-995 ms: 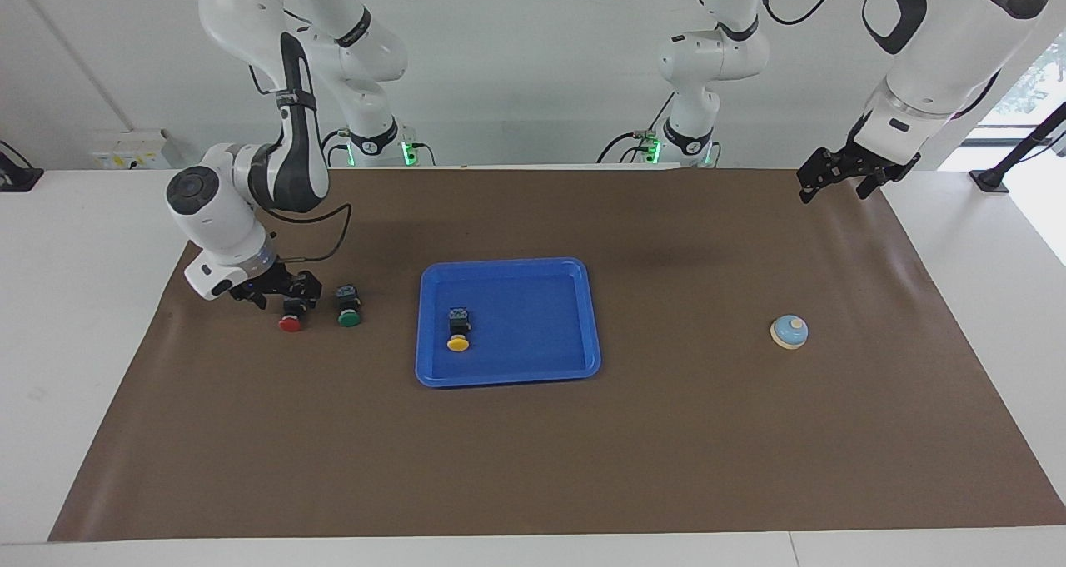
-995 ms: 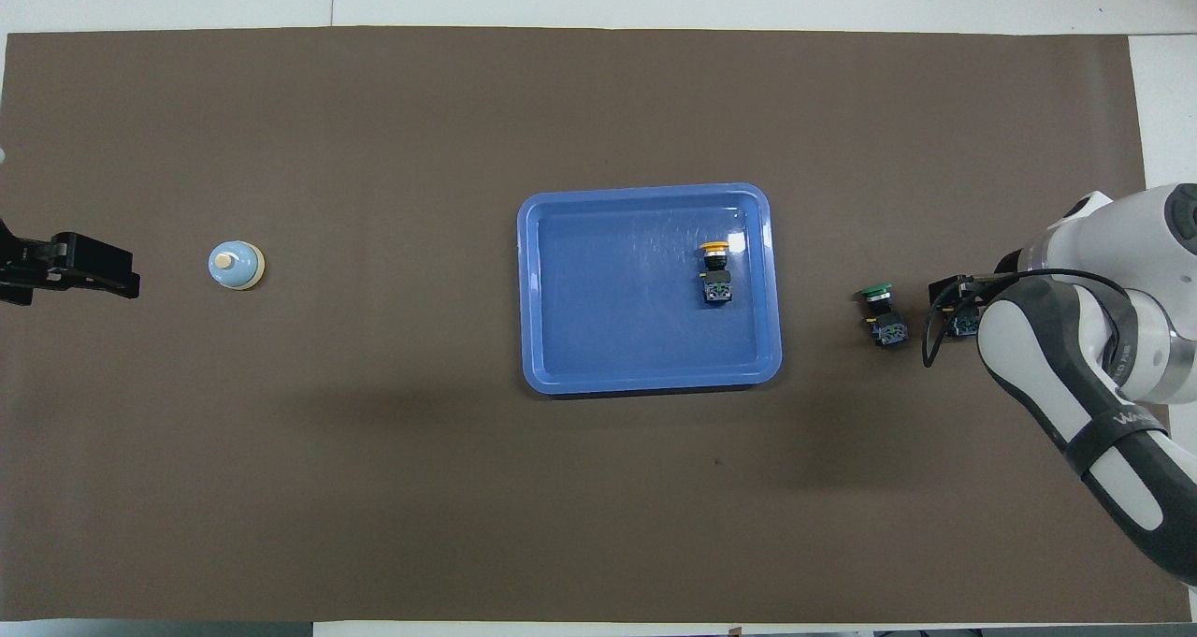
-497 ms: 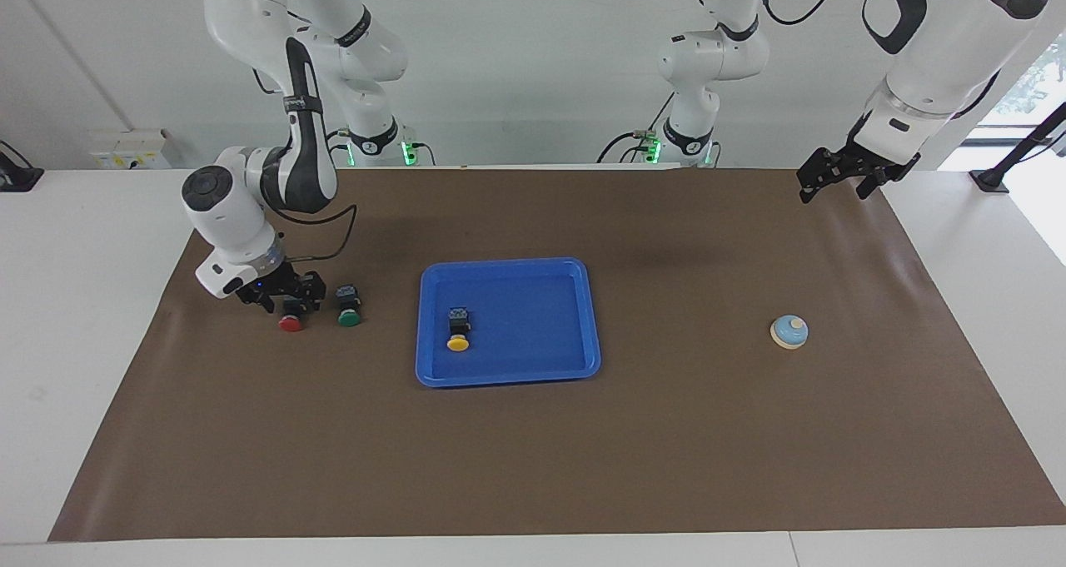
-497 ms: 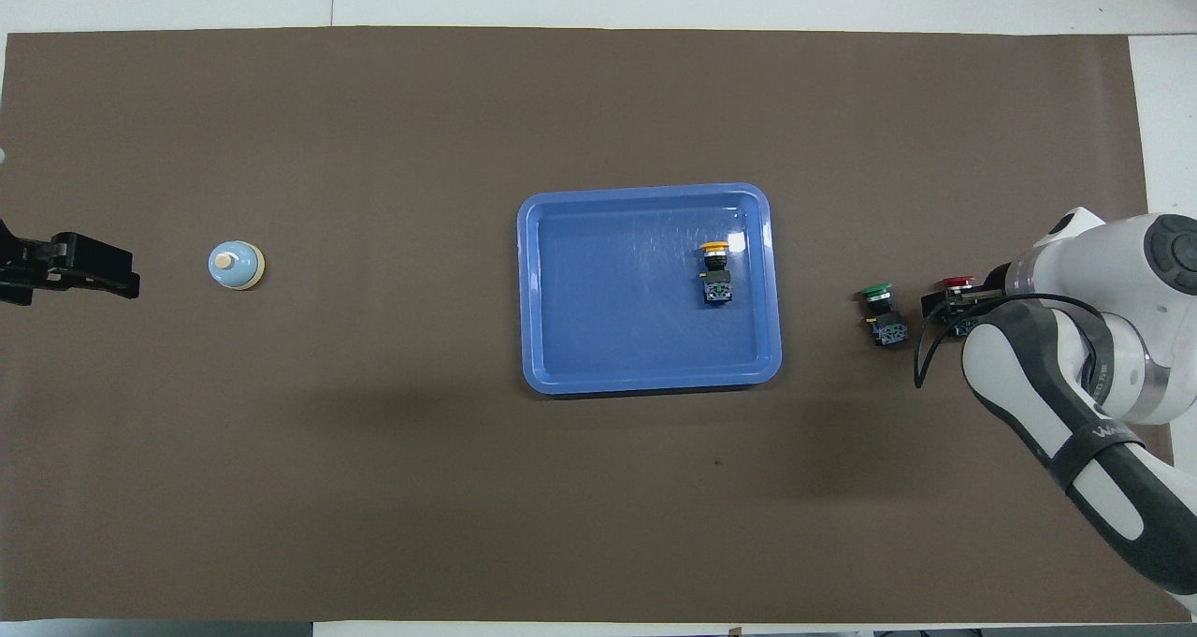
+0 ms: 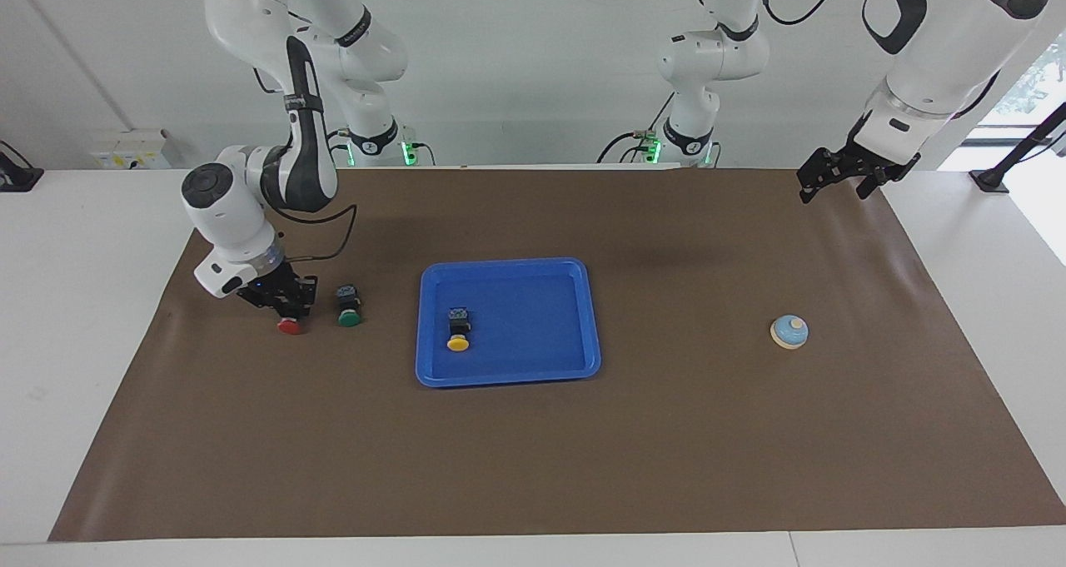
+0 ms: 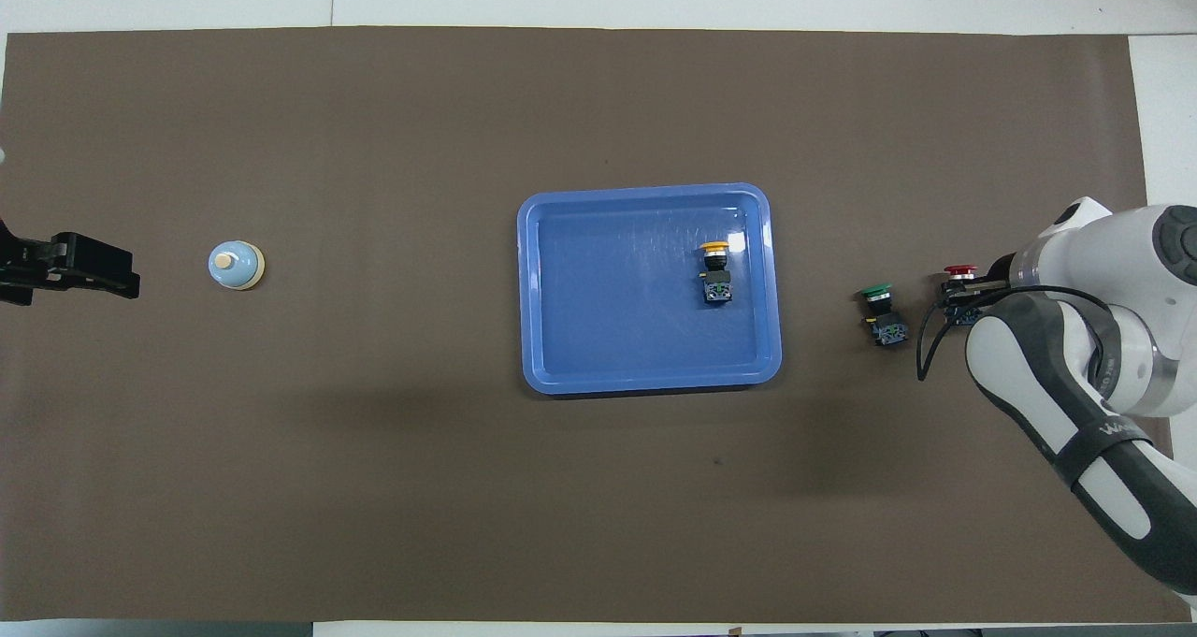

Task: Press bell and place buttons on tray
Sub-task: 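Carry the red button into the tray beside the yellow one, then open the right gripper and draw it back toward the green button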

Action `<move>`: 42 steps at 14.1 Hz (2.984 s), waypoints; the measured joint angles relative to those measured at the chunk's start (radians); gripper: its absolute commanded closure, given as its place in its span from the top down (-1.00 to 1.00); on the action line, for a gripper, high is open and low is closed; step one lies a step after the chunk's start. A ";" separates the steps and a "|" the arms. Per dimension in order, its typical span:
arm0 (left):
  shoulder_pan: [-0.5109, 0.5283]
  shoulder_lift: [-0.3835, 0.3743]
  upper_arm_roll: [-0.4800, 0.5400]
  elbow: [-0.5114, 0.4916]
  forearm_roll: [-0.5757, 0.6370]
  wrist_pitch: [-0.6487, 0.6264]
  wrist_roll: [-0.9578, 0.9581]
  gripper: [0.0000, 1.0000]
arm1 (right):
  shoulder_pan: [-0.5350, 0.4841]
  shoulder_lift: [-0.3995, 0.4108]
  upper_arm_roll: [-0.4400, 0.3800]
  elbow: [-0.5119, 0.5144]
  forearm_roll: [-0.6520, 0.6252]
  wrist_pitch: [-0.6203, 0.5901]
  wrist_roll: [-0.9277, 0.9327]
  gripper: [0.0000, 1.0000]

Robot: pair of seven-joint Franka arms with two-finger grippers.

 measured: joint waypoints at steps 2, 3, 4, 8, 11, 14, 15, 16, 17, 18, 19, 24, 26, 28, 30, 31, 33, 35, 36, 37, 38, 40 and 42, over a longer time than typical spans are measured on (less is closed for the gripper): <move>0.000 0.000 0.000 0.000 0.000 0.000 0.000 1.00 | 0.048 0.012 0.005 0.153 0.004 -0.165 0.084 -1.00; 0.000 0.000 0.000 0.000 0.000 0.000 0.000 1.00 | 0.094 0.023 0.006 0.239 0.006 -0.245 0.148 -1.00; 0.000 0.000 0.000 0.000 0.000 0.000 0.000 1.00 | 0.148 0.038 0.008 0.315 0.008 -0.304 0.205 -1.00; 0.000 0.000 0.000 0.000 0.000 0.000 0.000 1.00 | 0.392 0.127 0.015 0.439 0.013 -0.346 0.375 -1.00; 0.000 0.000 0.000 0.000 0.000 0.000 0.000 1.00 | 0.535 0.251 0.015 0.544 0.012 -0.342 0.508 -1.00; 0.000 0.000 0.000 0.000 0.000 0.000 0.000 1.00 | 0.580 0.328 0.014 0.602 0.012 -0.323 0.539 -1.00; 0.000 0.000 0.000 0.000 0.000 0.000 0.000 1.00 | 0.587 0.339 0.014 0.604 0.012 -0.292 0.549 -1.00; 0.000 0.000 0.000 0.000 0.000 -0.001 0.000 1.00 | 0.590 0.347 0.014 0.604 0.012 -0.265 0.554 -1.00; 0.000 0.000 0.000 0.000 0.000 -0.001 0.000 1.00 | 0.590 0.355 0.013 0.602 0.012 -0.243 0.556 -1.00; 0.000 0.000 0.000 0.000 0.000 -0.001 0.000 1.00 | 0.590 0.362 0.011 0.599 0.012 -0.227 0.556 -1.00; 0.000 0.000 0.000 0.000 0.000 -0.001 0.000 1.00 | 0.590 0.368 0.010 0.596 0.012 -0.221 0.556 -1.00; 0.000 0.000 0.000 0.000 0.000 -0.001 0.000 1.00 | 0.595 0.372 0.011 0.529 0.036 -0.169 0.602 1.00; 0.000 0.000 0.000 0.000 0.000 -0.001 0.000 1.00 | 0.595 0.370 0.011 0.530 0.036 -0.191 0.604 1.00; 0.000 0.000 0.000 0.000 0.000 -0.001 0.000 1.00 | 0.593 0.360 0.005 0.582 0.035 -0.297 0.604 1.00; 0.000 0.000 0.000 0.000 0.000 -0.001 0.000 1.00 | 0.575 0.337 -0.009 0.650 0.028 -0.396 0.601 1.00; 0.000 0.000 0.000 0.000 0.000 -0.001 0.000 1.00 | 0.548 0.316 -0.013 0.665 0.023 -0.423 0.588 1.00; 0.000 0.000 0.000 0.000 0.000 -0.001 0.000 1.00 | 0.482 0.272 -0.015 0.660 -0.007 -0.453 0.526 1.00; 0.000 0.000 0.000 0.000 0.000 -0.001 0.000 1.00 | 0.398 0.236 -0.018 0.616 -0.020 -0.467 0.420 1.00; 0.000 0.000 0.000 0.000 0.000 -0.001 0.000 1.00 | 0.356 0.216 -0.018 0.574 -0.021 -0.458 0.379 1.00; 0.000 0.000 0.000 0.000 0.000 -0.001 0.000 1.00 | 0.319 0.195 -0.018 0.519 -0.021 -0.431 0.345 1.00; 0.000 0.000 0.000 0.000 0.000 -0.001 0.000 1.00 | 0.292 0.174 -0.018 0.458 -0.021 -0.397 0.314 1.00; 0.000 0.000 0.000 0.000 0.000 -0.001 0.000 1.00 | 0.259 0.135 -0.018 0.330 -0.023 -0.308 0.227 1.00; 0.000 0.000 0.000 0.000 0.000 -0.001 0.000 1.00 | 0.227 0.104 -0.018 0.223 -0.024 -0.219 0.068 1.00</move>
